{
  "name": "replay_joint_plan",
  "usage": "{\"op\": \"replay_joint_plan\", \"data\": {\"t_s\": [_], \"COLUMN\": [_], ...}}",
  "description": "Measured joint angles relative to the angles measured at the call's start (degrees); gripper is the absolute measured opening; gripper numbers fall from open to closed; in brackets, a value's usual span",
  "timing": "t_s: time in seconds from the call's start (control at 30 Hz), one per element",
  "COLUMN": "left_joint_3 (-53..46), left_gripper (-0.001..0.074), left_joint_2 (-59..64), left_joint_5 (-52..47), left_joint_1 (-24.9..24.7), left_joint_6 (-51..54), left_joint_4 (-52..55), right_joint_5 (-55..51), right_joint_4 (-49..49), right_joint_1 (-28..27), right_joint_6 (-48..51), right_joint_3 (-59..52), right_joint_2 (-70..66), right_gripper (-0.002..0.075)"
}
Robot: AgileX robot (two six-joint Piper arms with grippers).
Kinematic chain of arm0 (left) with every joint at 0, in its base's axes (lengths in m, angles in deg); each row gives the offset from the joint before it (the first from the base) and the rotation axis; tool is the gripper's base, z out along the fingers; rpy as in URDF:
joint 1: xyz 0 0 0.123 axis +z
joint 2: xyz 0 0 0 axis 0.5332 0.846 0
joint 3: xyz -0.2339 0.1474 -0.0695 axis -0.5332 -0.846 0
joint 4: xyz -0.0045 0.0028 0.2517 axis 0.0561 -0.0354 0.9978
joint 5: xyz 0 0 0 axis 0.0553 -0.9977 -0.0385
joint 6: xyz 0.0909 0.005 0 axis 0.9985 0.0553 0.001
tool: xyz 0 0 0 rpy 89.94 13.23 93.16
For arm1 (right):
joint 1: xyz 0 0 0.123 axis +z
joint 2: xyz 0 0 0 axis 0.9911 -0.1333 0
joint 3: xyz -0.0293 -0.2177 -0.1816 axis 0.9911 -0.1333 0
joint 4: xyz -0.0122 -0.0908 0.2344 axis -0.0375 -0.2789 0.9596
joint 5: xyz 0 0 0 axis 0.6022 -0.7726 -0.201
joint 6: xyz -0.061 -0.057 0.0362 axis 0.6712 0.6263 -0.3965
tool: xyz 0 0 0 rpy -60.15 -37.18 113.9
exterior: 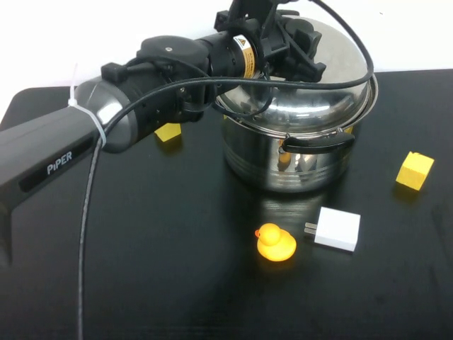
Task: Cover the pot
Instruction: Place the pot lid on the pot
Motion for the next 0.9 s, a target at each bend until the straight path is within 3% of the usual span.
{"op": "replay_joint_plan", "data": {"t_s": [0.9], "left_joint_3": [0.13], "left_gripper": [0.033], "left_joint_2": [1.34], "left_joint_5": [0.12], "left_joint_1": [0.0], "left_joint_6": [-1.64], "left_joint_4": [-2.79], "right_joint_5": [0.0], "right_joint_4": [0.0], "right_joint_1": [0.0], "right_joint_6": [0.0], "right_joint_3": [0.0], "right_joint_2": [0.0], "right_gripper": [-0.0002]}}
